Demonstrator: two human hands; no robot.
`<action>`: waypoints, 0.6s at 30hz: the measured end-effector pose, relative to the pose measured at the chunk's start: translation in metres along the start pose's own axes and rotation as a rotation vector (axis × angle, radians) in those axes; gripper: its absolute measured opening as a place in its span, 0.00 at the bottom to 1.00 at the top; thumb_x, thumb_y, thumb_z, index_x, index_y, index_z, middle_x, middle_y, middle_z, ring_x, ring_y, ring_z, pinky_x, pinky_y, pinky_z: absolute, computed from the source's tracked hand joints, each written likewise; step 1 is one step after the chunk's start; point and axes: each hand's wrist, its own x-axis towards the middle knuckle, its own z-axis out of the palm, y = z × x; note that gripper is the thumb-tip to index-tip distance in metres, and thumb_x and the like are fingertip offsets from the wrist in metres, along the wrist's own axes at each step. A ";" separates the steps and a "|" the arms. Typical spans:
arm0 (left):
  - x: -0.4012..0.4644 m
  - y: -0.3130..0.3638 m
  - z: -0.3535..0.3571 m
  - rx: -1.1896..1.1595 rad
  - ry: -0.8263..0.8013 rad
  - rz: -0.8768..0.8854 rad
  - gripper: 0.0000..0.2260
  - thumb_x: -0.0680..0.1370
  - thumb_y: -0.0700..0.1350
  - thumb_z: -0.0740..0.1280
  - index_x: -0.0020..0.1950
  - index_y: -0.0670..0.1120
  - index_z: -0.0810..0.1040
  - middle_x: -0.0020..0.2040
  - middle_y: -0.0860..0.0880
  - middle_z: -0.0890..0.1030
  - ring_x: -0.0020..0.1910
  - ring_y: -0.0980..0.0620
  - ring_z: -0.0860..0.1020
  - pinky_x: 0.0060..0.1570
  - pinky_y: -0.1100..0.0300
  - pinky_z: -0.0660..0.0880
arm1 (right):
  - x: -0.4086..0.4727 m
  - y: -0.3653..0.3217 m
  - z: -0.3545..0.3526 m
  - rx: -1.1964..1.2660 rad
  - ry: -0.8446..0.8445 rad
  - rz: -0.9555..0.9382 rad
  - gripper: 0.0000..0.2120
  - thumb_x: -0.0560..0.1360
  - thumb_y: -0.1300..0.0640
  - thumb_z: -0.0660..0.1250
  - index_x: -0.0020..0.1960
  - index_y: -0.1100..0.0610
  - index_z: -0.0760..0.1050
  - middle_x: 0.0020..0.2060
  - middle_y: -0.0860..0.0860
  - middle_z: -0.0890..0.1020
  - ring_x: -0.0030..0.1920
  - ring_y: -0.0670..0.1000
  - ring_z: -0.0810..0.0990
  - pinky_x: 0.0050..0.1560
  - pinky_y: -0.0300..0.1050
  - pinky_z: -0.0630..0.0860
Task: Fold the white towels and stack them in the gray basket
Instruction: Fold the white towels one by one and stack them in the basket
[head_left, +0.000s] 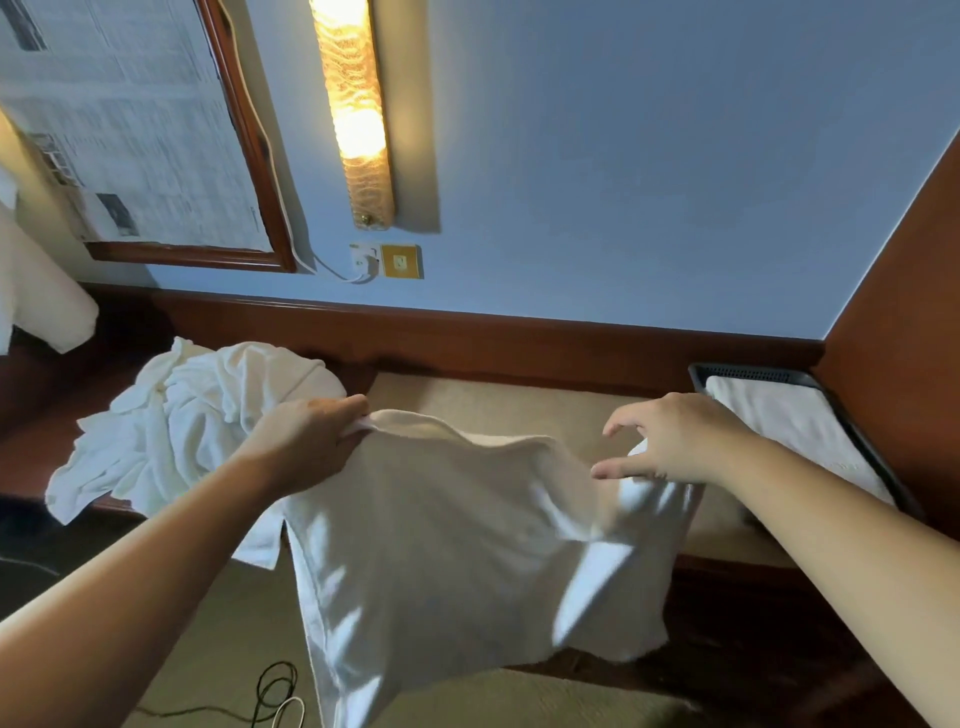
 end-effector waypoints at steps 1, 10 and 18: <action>-0.003 -0.010 -0.002 -0.013 -0.010 -0.034 0.07 0.80 0.46 0.71 0.48 0.49 0.73 0.39 0.49 0.79 0.35 0.40 0.79 0.30 0.52 0.76 | -0.005 0.000 -0.002 -0.013 -0.023 0.008 0.41 0.54 0.11 0.60 0.59 0.31 0.76 0.48 0.35 0.83 0.55 0.46 0.79 0.56 0.47 0.76; -0.027 -0.065 -0.035 0.235 -0.019 -0.238 0.04 0.77 0.37 0.71 0.51 0.43 0.81 0.39 0.40 0.84 0.35 0.36 0.82 0.38 0.47 0.78 | -0.033 0.002 0.012 0.038 0.106 -0.010 0.23 0.73 0.28 0.64 0.43 0.48 0.75 0.30 0.47 0.77 0.34 0.47 0.75 0.35 0.46 0.68; -0.024 -0.070 -0.050 0.306 -0.050 -0.121 0.15 0.70 0.27 0.74 0.51 0.41 0.78 0.37 0.43 0.77 0.27 0.45 0.69 0.25 0.58 0.66 | -0.045 -0.006 0.028 -0.286 0.415 -0.168 0.27 0.81 0.29 0.46 0.39 0.49 0.64 0.34 0.47 0.69 0.32 0.49 0.67 0.28 0.46 0.69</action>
